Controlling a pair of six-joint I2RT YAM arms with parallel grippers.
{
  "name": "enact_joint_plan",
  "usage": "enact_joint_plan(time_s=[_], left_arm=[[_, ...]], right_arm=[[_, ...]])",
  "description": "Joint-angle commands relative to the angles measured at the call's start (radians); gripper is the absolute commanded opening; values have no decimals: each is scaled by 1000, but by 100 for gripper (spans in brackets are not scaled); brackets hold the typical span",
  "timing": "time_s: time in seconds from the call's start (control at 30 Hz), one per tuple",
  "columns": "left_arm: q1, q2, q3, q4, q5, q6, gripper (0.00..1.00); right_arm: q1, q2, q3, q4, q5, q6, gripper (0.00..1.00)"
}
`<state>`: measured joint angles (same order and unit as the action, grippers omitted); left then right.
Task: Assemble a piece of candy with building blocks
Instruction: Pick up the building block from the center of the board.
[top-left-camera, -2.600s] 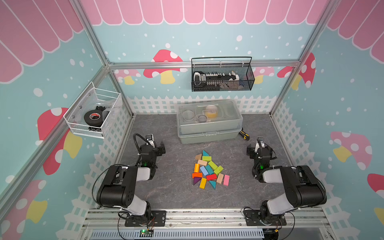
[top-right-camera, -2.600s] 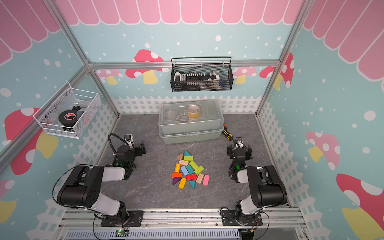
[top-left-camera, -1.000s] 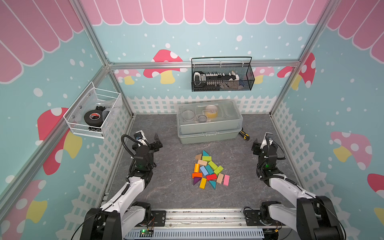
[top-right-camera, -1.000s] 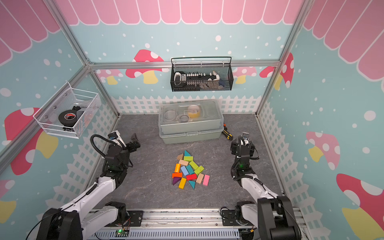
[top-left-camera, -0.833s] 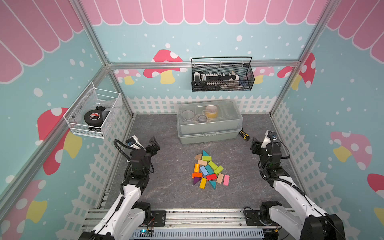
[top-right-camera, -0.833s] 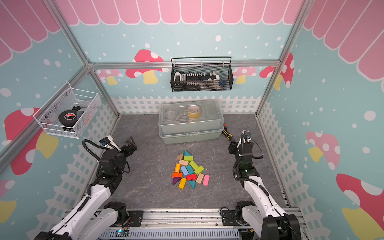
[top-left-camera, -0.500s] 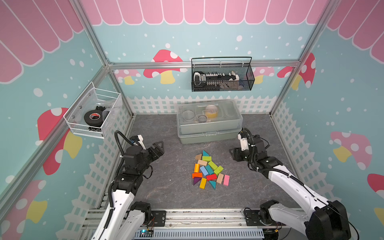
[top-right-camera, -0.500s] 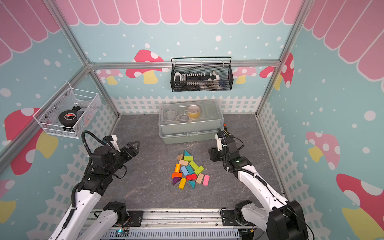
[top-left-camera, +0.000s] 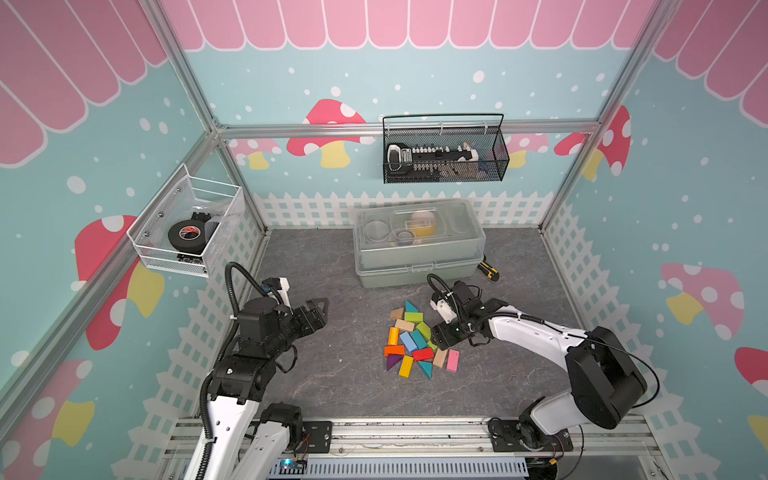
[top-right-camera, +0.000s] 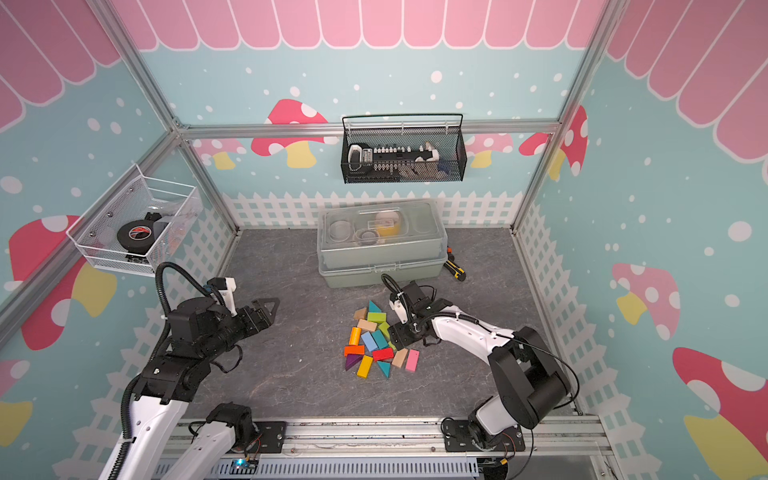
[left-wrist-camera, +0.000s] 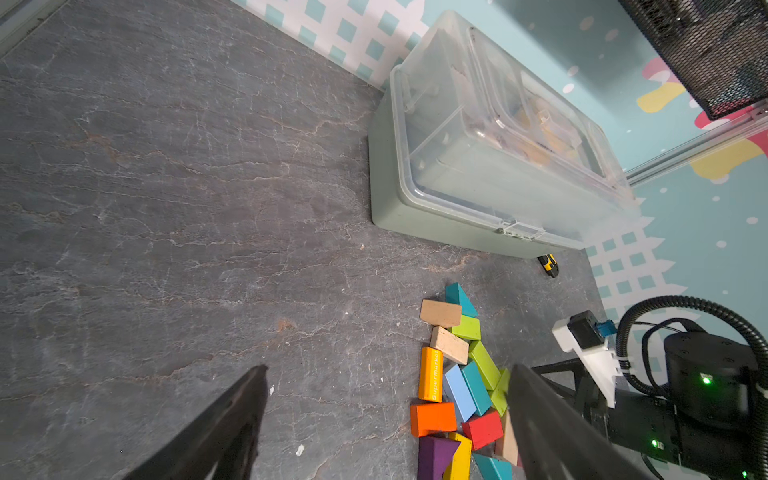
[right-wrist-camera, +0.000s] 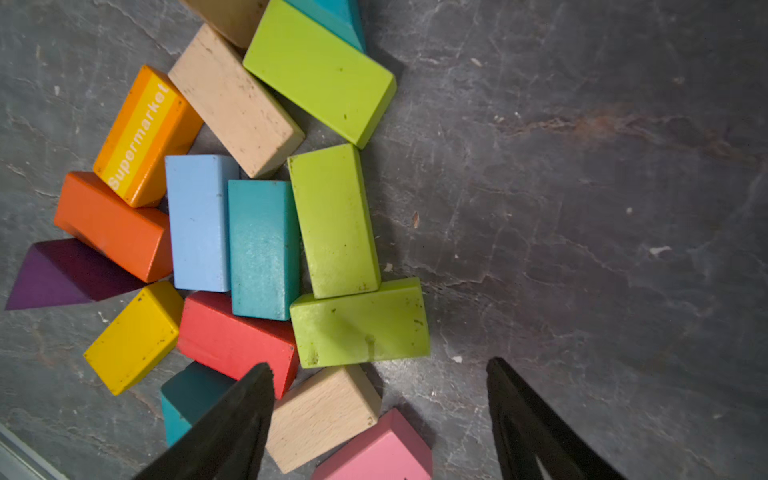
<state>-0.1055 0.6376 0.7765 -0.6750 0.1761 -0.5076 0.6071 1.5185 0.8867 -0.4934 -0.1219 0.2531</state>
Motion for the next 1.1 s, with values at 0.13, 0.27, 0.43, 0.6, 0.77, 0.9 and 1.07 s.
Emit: enact_joint_plan(time_s=[0.13, 0.27, 0.43, 0.6, 0.77, 0.9, 1.07], left_arm=[[2, -1, -6, -35, 0, 38, 89], [6, 10, -7, -35, 9, 38, 89], [4, 14, -6, -35, 11, 38, 89], [5, 13, -8, -34, 12, 37, 88], [5, 13, -8, -35, 16, 36, 89], [5, 12, -8, -35, 16, 37, 89], [5, 12, -9, -35, 16, 37, 88]], right_arm=[[31, 63, 38, -64, -13, -72, 84], [43, 104, 53, -63, 8, -74, 86], [45, 136, 75, -58, 57, -61, 82], [46, 149, 83, -61, 75, -49, 71], [44, 160, 79, -65, 105, -34, 71], [45, 162, 82, -58, 58, -22, 76], [46, 148, 77, -42, 26, -18, 78]])
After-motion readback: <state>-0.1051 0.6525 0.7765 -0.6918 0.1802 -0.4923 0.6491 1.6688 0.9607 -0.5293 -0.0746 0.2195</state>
